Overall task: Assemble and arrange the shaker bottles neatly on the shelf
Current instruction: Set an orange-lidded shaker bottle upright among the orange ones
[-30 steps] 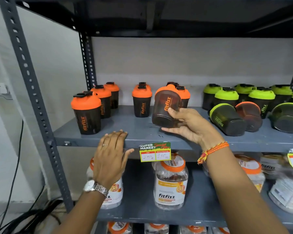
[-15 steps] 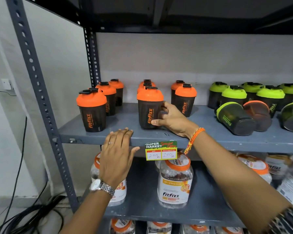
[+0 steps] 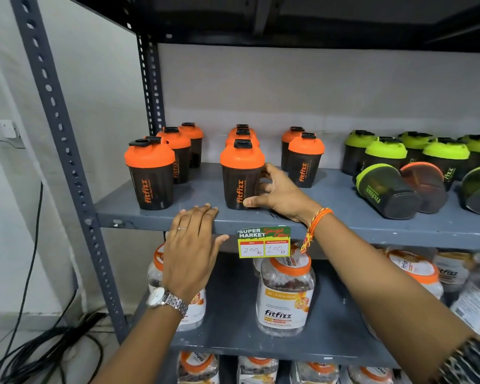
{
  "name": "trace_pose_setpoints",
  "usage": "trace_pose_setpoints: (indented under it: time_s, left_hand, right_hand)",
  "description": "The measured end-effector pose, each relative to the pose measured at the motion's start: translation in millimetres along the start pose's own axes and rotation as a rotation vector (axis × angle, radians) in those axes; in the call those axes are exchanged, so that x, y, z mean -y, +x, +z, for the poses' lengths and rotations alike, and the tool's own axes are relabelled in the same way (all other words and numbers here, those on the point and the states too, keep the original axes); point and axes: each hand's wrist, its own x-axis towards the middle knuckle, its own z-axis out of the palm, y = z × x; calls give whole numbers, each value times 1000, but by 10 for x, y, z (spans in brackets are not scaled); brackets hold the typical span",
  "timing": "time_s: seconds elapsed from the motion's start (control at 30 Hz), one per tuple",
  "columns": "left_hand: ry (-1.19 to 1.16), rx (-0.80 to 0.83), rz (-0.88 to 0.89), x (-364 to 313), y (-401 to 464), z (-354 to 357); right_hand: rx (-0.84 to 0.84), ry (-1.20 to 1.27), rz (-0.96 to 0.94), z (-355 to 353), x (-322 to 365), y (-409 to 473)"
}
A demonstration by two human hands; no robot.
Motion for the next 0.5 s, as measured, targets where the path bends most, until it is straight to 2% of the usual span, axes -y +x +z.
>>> trace_pose_setpoints:
  time_s: [0.17,0.33,0.5]
  left_hand:
    - [-25,27,5,-9,-10,-54]
    - [-169,23,-41,-48,2,-133]
    - [-272,-11,-78,-297,82,-231]
  right_hand:
    - [21,-20,14,-10,7,-16]
    - [16,-86,29,-138,41,-117]
    - [-139,-191,7,-580,140,-419]
